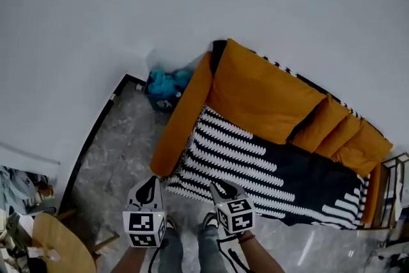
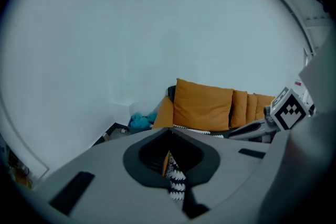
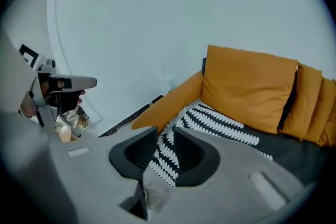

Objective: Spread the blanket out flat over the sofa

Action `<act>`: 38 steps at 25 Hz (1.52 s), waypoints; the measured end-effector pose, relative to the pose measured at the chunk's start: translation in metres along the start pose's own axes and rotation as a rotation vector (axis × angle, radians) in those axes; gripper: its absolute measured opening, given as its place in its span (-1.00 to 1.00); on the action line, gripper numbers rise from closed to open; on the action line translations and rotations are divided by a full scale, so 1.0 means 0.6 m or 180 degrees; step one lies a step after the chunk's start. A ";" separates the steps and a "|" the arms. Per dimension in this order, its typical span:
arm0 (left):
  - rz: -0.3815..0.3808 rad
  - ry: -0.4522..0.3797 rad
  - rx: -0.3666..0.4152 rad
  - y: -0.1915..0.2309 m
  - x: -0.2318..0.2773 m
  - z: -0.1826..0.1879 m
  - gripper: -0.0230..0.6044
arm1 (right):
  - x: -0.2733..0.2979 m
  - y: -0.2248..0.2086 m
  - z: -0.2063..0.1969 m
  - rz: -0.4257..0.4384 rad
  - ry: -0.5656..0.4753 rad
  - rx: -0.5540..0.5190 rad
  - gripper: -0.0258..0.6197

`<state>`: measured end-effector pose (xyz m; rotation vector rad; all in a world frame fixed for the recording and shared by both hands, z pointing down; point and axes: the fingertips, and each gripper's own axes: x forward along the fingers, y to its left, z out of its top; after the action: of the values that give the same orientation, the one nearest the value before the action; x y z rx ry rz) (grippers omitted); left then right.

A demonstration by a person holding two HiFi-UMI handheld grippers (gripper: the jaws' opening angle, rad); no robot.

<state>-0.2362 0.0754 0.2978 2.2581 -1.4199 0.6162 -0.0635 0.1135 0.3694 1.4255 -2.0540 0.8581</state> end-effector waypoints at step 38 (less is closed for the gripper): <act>-0.0215 -0.0670 -0.0157 -0.126 -0.181 0.270 -0.96 | -0.442 -0.126 0.203 -0.1350 -0.1040 0.0061 -0.91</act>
<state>-0.1848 0.0966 0.0961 2.3776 -1.4297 0.3260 0.0909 0.1728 0.1172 2.0234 -1.8495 0.4938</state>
